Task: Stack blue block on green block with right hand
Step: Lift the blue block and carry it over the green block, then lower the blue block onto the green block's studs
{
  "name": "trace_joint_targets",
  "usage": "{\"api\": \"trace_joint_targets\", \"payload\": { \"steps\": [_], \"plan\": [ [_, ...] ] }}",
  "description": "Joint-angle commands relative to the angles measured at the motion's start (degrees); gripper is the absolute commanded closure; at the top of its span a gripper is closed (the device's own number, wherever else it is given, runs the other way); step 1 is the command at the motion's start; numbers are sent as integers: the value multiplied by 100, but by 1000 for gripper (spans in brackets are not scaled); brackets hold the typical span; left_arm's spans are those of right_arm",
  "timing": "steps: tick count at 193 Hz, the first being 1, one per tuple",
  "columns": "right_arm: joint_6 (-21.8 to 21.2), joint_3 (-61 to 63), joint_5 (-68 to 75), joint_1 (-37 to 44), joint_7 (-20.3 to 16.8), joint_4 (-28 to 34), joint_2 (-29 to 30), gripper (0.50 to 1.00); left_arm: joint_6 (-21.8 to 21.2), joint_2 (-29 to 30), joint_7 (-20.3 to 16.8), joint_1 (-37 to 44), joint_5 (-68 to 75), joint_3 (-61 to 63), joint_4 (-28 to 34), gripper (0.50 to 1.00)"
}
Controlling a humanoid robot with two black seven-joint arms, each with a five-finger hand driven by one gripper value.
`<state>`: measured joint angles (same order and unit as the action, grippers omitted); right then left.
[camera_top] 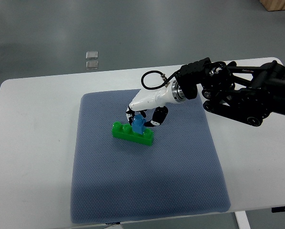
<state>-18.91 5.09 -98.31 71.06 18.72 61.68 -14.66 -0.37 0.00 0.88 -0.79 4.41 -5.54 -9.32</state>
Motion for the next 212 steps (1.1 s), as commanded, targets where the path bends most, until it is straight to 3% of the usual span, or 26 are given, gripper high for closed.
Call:
{"api": "trace_joint_targets", "payload": {
  "steps": [1,212],
  "plan": [
    [-7,0,-4,5,0,-15,34,979,1,0,0,0,-1,0,0,500],
    [45,9,-30,-39,0,-306,341,979,1,0,0,0,-1,0,0,500]
  ]
}}
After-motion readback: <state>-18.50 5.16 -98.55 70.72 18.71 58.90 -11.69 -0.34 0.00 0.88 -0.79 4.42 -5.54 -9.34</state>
